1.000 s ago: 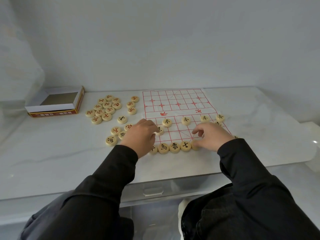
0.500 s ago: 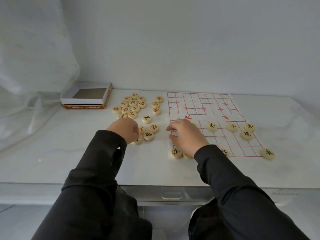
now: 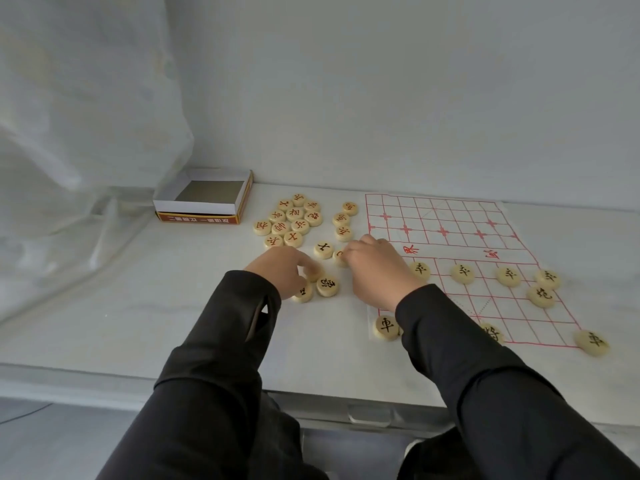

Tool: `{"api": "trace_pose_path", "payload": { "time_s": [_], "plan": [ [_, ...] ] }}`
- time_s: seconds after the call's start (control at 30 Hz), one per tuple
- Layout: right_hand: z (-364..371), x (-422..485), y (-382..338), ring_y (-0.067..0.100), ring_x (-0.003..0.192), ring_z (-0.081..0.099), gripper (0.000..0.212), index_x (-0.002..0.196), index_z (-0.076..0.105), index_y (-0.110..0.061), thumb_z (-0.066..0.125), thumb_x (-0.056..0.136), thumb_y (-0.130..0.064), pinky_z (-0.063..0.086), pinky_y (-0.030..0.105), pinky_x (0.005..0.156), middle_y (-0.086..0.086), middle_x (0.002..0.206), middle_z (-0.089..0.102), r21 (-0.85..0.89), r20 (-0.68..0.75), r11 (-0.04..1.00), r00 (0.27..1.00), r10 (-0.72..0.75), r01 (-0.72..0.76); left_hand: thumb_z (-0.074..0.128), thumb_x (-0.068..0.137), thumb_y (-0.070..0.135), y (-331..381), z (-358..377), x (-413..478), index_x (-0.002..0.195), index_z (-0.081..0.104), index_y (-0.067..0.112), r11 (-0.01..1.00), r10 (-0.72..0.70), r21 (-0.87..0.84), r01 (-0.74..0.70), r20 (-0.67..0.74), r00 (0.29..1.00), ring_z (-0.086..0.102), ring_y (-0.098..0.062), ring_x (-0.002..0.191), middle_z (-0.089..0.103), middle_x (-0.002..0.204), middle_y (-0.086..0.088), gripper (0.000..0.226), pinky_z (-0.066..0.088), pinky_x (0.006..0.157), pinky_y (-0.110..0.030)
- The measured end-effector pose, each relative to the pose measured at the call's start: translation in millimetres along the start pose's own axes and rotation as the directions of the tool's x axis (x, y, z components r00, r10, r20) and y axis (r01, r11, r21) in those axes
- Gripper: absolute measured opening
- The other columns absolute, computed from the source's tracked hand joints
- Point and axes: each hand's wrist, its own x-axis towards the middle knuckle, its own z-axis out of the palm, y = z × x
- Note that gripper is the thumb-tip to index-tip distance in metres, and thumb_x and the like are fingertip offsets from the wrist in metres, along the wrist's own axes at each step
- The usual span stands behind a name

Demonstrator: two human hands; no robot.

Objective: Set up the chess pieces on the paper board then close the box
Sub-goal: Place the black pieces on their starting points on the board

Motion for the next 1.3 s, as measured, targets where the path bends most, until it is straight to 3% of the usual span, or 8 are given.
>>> {"api": "trace_pose_path", "payload": {
  "time_s": [0.2, 0.33, 0.5, 0.67, 0.8, 0.97, 1.1, 1.3],
  "plan": [
    [-1.2, 19.9, -7.6, 0.023, 0.137, 0.024, 0.061, 0.142, 0.031, -0.016, 0.041, 0.084, 0.002, 0.015, 0.043, 0.115, 0.006, 0.145, 0.038, 0.148, 0.037, 0.989, 0.999, -0.031, 0.025, 0.035, 0.091, 0.001, -2.4, -1.9, 6.3, 0.142, 0.035, 0.034, 0.997, -0.06, 0.041, 0.06, 0.003, 0.998, 0.048, -0.022, 0.121, 0.045, 0.14, -0.008, 0.06, 0.038, 0.092, -0.023],
    [-6.4, 14.4, -9.0, 0.022, 0.139, 0.023, 0.063, 0.142, 0.034, -0.019, 0.038, 0.084, 0.006, 0.004, 0.04, 0.118, 0.011, 0.146, 0.035, 0.249, 0.063, 0.969, 0.998, -0.016, -0.001, 0.034, 0.092, 0.0, -8.7, -4.7, 5.6, 0.146, 0.025, 0.032, 0.993, -0.104, 0.051, 0.104, -0.009, 0.995, 0.041, -0.025, 0.129, 0.036, 0.147, -0.008, 0.063, 0.034, 0.101, -0.027],
    [-5.0, -4.5, -0.2, 0.021, 0.129, 0.04, 0.057, 0.137, 0.043, -0.024, 0.04, 0.088, 0.004, 0.033, 0.031, 0.107, 0.004, 0.139, 0.044, 0.44, 0.022, 0.897, 0.999, 0.033, -0.039, 0.049, 0.091, 0.006, -15.6, -11.5, 1.1, 0.137, 0.039, 0.025, 0.993, -0.116, 0.027, 0.115, 0.012, 0.993, 0.051, -0.022, 0.111, 0.051, 0.129, -0.007, 0.05, 0.04, 0.094, -0.027],
    [2.4, -8.0, -3.7, 0.015, 0.129, 0.036, 0.057, 0.14, 0.038, -0.023, 0.061, 0.087, -0.025, 0.034, 0.029, 0.103, -0.004, 0.142, 0.039, 0.401, 0.072, 0.916, 0.997, -0.037, 0.005, 0.071, 0.08, 0.029, -2.9, -4.8, -5.6, 0.126, 0.049, 0.021, 0.997, -0.073, 0.037, 0.068, 0.155, 0.985, 0.048, -0.014, 0.096, 0.054, 0.119, -0.001, 0.053, 0.044, 0.088, -0.025],
    [7.9, -7.4, -8.8, 0.017, 0.125, 0.039, 0.064, 0.138, 0.042, -0.025, 0.068, 0.08, -0.037, 0.04, 0.032, 0.099, -0.002, 0.135, 0.042, 0.358, 0.103, 0.933, 0.994, -0.021, -0.017, 0.075, 0.076, 0.028, -2.4, -1.5, -4.3, 0.118, 0.053, 0.02, 0.997, -0.067, 0.035, 0.064, 0.095, 0.993, 0.048, -0.015, 0.092, 0.054, 0.11, 0.0, 0.048, 0.044, 0.085, -0.024],
    [5.1, -7.7, -15.9, 0.017, 0.11, 0.052, 0.047, 0.126, 0.053, -0.026, 0.066, 0.082, -0.035, 0.041, 0.024, 0.084, -0.004, 0.126, 0.046, 0.377, 0.074, 0.926, 0.997, -0.029, -0.001, 0.076, 0.075, 0.025, -4.7, -2.7, -4.0, 0.112, 0.056, 0.017, 0.996, -0.081, -0.025, 0.083, 0.065, 0.995, 0.052, -0.016, 0.088, 0.053, 0.102, 0.001, 0.042, 0.048, 0.083, -0.025],
    [3.0, -10.8, -15.0, 0.018, 0.1, 0.055, 0.029, 0.111, 0.061, -0.026, 0.066, 0.083, -0.027, 0.041, 0.024, 0.079, -0.003, 0.115, 0.049, 0.402, 0.092, 0.915, 0.994, -0.058, 0.016, 0.078, 0.073, 0.029, -5.7, -4.7, -3.6, 0.105, 0.056, 0.016, 0.992, -0.101, -0.06, 0.108, 0.113, 0.988, 0.055, -0.013, 0.068, 0.058, 0.097, -0.001, 0.041, 0.051, 0.073, -0.024],
    [-4.0, -16.3, -9.0, 0.012, 0.084, 0.048, 0.031, 0.109, 0.061, -0.019, 0.055, 0.083, -0.003, 0.035, 0.018, 0.064, -0.006, 0.093, 0.052, 0.443, 0.096, 0.896, 0.995, -0.022, -0.023, 0.077, 0.073, 0.03, -8.2, -5.1, -2.5, 0.091, 0.054, 0.018, 0.988, -0.108, -0.097, 0.123, 0.154, 0.982, 0.055, -0.013, 0.06, 0.058, 0.081, -0.002, 0.032, 0.048, 0.056, -0.018]
  ]
}}
